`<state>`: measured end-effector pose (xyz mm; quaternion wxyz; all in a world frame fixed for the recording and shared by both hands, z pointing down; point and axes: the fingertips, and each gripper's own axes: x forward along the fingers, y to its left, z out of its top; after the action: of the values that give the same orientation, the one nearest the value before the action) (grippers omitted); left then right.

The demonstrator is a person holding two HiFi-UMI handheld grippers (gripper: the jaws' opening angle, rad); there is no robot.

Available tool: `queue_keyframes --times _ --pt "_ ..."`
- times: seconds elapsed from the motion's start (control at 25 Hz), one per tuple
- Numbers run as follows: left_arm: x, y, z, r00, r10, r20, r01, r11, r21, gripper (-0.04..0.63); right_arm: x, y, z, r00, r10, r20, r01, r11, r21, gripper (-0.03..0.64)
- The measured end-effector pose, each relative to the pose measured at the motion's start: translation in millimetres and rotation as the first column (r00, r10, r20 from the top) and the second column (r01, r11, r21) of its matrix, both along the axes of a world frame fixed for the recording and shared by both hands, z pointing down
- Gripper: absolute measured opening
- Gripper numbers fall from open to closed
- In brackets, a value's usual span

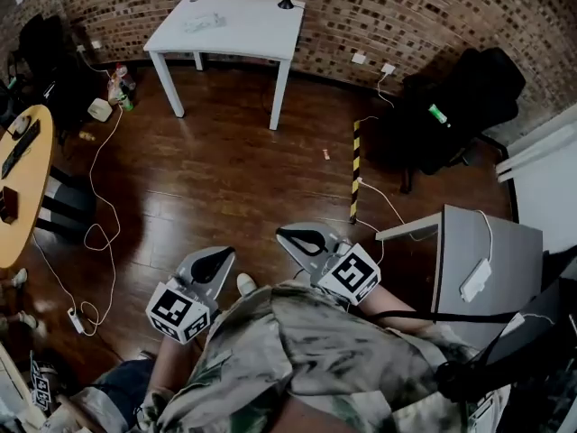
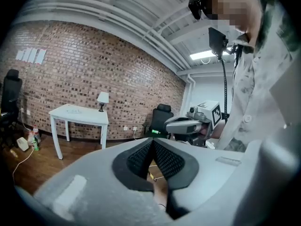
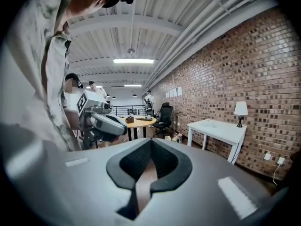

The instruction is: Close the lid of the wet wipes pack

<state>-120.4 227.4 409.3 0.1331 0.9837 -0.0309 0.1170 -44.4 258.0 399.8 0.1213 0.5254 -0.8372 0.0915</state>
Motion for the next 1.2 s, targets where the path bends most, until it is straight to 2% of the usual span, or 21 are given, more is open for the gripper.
queue_keyframes --times 0.24,0.4,0.76,0.92,1.2 --pt "41 57 -24 1.0 0.006 0.004 -0.006 1.0 -0.001 0.003 31 58 -9 0.999 -0.023 -0.028 0.023 0.999 0.031 0.006" --pt "51 97 -24 1.0 0.001 0.016 -0.002 1.0 0.023 0.002 39 97 -8 0.999 -0.032 -0.022 0.033 0.999 0.042 0.006" --pt "76 173 -31 0.999 -0.009 0.047 0.008 1.0 0.011 0.002 60 165 -7 0.999 -0.054 0.003 0.054 0.997 0.054 0.006" --pt "77 193 -23 0.998 0.006 0.069 -0.006 1.0 0.008 0.002 65 183 -5 0.999 -0.05 -0.004 0.05 0.997 0.053 0.006" --pt "90 209 -30 0.998 0.007 0.058 -0.008 1.0 0.019 0.002 77 209 -13 0.999 -0.034 0.0 0.034 0.997 0.067 0.006"
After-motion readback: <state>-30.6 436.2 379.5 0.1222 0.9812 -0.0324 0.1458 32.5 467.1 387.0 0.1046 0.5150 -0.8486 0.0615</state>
